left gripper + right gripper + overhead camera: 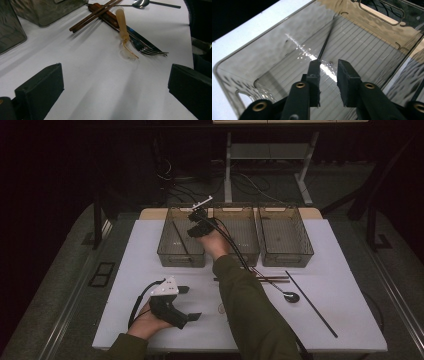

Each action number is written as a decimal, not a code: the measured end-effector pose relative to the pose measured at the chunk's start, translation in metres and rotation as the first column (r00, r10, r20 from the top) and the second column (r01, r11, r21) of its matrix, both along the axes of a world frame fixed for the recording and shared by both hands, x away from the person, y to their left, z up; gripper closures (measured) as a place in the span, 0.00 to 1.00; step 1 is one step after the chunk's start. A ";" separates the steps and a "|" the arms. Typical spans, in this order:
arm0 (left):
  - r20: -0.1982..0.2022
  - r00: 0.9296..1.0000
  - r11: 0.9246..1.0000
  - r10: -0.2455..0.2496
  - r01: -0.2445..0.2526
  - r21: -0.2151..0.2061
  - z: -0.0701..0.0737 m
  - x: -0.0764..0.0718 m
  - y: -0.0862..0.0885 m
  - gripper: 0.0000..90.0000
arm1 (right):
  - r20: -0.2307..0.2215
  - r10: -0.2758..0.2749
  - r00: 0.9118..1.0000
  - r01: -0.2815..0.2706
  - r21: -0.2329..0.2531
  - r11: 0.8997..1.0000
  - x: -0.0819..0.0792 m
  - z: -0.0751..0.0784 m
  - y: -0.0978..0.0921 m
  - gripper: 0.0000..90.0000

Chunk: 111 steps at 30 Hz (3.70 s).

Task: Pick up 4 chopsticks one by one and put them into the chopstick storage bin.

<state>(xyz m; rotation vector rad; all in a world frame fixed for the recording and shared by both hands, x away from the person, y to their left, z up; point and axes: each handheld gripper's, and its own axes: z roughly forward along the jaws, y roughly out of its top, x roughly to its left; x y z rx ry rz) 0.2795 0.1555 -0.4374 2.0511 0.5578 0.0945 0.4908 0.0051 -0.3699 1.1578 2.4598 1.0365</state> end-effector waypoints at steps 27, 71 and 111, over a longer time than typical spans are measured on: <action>0.005 1.000 1.000 0.013 -0.013 0.000 -0.001 0.001 0.000 0.00 | 0.030 0.084 0.996 -0.086 0.076 0.993 -0.062 0.024 -0.091 0.30; 0.017 0.999 0.999 0.042 -0.042 0.025 -0.002 -0.001 0.000 0.00 | 0.036 -0.063 0.997 0.059 0.099 0.993 -0.171 -0.019 -0.291 0.38; 0.021 0.999 0.999 0.029 -0.030 0.046 -0.001 -0.002 0.001 0.00 | -0.099 -0.141 0.985 0.129 -0.115 0.985 -0.231 -0.064 -0.353 0.88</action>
